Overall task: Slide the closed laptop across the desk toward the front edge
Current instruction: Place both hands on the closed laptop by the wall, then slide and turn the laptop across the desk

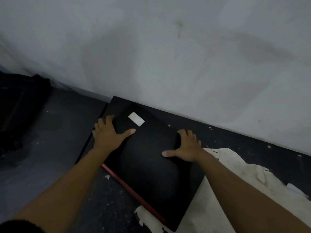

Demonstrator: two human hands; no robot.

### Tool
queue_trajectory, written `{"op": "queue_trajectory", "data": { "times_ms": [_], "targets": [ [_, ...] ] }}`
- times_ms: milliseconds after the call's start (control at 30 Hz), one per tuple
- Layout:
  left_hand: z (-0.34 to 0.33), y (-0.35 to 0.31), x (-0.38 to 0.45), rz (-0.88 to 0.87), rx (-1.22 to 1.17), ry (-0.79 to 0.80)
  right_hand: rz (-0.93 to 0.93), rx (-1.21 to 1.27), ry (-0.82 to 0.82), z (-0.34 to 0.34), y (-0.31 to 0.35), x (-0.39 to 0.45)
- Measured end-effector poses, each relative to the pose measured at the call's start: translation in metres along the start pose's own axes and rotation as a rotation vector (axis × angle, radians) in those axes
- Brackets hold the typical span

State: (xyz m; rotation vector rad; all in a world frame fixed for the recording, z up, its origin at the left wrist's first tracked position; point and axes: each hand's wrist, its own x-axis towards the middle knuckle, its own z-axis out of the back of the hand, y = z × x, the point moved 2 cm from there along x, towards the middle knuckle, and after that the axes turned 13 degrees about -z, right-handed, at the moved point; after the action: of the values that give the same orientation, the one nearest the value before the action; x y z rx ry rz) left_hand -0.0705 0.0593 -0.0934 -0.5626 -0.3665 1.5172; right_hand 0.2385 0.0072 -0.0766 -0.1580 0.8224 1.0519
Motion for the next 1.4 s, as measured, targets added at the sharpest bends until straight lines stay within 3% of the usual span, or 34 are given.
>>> {"op": "queue_trajectory", "data": {
  "times_ms": [233,433,633,900,967,1067,1200,1400],
  "targets": [
    [0.003,0.020,-0.029,0.052,0.131,-0.059,-0.010,0.060,-0.197,-0.023,0.066,0.019],
    [0.005,0.018,-0.022,-0.022,0.124,-0.023,-0.007,0.136,-0.279,-0.030,0.052,0.012],
    [0.001,0.004,-0.013,-0.072,0.076,0.114,-0.116,0.194,-0.347,-0.043,0.023,-0.006],
    [-0.010,-0.021,0.005,-0.132,0.037,0.229,-0.212,0.188,-0.321,-0.040,-0.004,-0.017],
    [-0.009,-0.021,0.005,-0.131,0.036,0.237,-0.158,0.126,-0.323,-0.033,0.004,-0.017],
    [-0.008,-0.020,0.003,-0.129,0.020,0.210,0.112,0.026,-0.434,-0.017,0.034,-0.014],
    [-0.009,-0.021,0.000,-0.164,0.020,0.168,0.486,-0.219,-0.329,-0.010,0.102,0.006],
    [-0.010,-0.013,-0.002,-0.168,0.009,0.126,0.648,-0.497,-0.373,-0.013,0.146,0.034]
  ]
}}
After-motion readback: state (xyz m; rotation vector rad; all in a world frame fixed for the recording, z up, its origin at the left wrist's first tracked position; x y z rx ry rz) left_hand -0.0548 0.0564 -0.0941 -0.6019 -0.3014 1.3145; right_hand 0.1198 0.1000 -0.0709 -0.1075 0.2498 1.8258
